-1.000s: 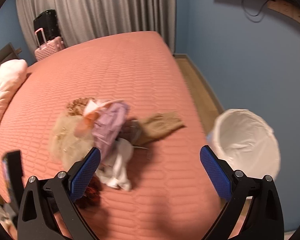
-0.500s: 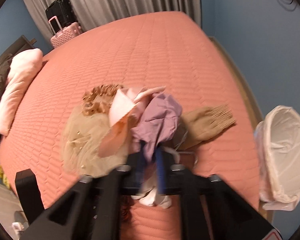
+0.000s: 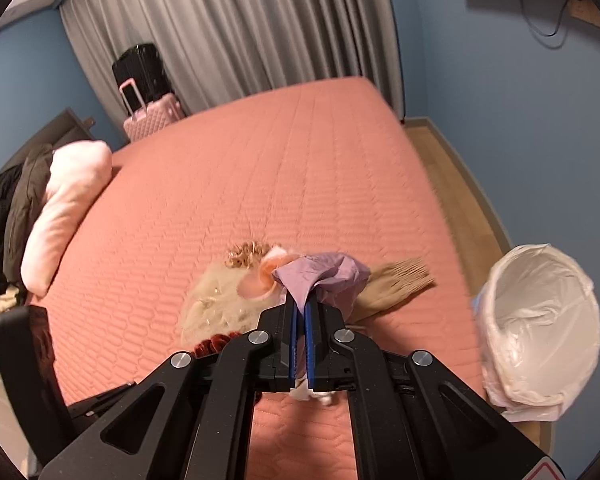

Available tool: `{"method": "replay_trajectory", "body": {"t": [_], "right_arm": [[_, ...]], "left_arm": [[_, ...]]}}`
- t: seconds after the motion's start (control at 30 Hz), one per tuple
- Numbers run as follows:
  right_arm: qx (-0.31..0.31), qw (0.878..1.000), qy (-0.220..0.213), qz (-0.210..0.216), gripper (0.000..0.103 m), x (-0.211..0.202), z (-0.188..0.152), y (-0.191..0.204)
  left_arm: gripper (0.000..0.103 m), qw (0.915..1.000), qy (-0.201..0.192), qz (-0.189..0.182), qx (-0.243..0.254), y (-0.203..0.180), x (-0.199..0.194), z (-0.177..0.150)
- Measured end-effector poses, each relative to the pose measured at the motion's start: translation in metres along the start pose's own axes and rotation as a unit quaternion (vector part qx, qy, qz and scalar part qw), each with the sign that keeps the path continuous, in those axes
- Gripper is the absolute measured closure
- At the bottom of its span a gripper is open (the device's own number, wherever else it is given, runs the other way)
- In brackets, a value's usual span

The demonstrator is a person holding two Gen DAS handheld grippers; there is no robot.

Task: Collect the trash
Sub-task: 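Carry scrunchie and lilac cloth to the wastebasket and open both tools inside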

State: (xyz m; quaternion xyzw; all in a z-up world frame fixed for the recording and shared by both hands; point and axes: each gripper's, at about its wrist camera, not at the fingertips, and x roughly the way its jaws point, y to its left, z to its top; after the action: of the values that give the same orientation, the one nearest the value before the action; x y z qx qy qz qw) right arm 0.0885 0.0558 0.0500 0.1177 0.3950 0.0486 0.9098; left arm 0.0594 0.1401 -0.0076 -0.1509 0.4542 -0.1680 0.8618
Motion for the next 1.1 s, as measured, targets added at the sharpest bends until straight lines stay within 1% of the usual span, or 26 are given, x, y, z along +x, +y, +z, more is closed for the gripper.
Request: {"method": "replay_trajectory", "body": {"t": [0.07, 0.1, 0.2, 0.27, 0.37, 0.5, 0.53, 0.77, 0.93, 1.1], "right_arm": [[0.005, 1.000, -0.010, -0.003, 0.100, -0.016, 0.003, -0.005], [0.008, 1.000, -0.017, -0.005, 0.100, -0.024, 0.004, -0.009], [0.015, 0.999, -0.037, -0.011, 0.100, -0.048, 0.009, -0.023], [0.020, 0.998, -0.051, -0.017, 0.100, -0.064, 0.014, -0.034], [0.027, 0.997, -0.069, -0.027, 0.100, -0.083, 0.019, -0.052], [0.033, 0.995, -0.088, -0.043, 0.100, -0.106, 0.024, -0.071], [0.037, 0.994, -0.093, -0.048, 0.100, -0.112, 0.024, -0.077], [0.061, 0.989, -0.106, -0.079, 0.100, -0.123, 0.022, -0.114], [0.082, 0.987, -0.098, -0.094, 0.100, -0.121, 0.022, -0.147], [0.094, 0.985, -0.091, -0.112, 0.100, -0.117, 0.020, -0.178]], "left_arm": [[0.088, 0.9998, -0.009, -0.012, 0.010, -0.009, -0.010, 0.009], [0.088, 0.9996, -0.015, -0.018, 0.018, -0.020, -0.016, 0.012], [0.088, 0.9987, -0.020, -0.032, 0.035, -0.042, -0.020, 0.023], [0.088, 0.9981, -0.021, -0.041, 0.042, -0.043, -0.030, 0.029], [0.088, 0.9968, -0.022, -0.048, 0.060, -0.059, -0.031, 0.036], [0.088, 0.9954, -0.017, -0.054, 0.077, -0.074, -0.029, 0.024], [0.088, 0.9951, -0.014, -0.054, 0.082, -0.075, -0.017, 0.022], [0.088, 0.9907, 0.001, -0.063, 0.120, -0.121, 0.009, 0.024], [0.088, 0.9851, 0.011, -0.074, 0.155, -0.152, 0.026, 0.023], [0.088, 0.9802, 0.030, -0.095, 0.171, -0.180, 0.052, 0.024]]}}
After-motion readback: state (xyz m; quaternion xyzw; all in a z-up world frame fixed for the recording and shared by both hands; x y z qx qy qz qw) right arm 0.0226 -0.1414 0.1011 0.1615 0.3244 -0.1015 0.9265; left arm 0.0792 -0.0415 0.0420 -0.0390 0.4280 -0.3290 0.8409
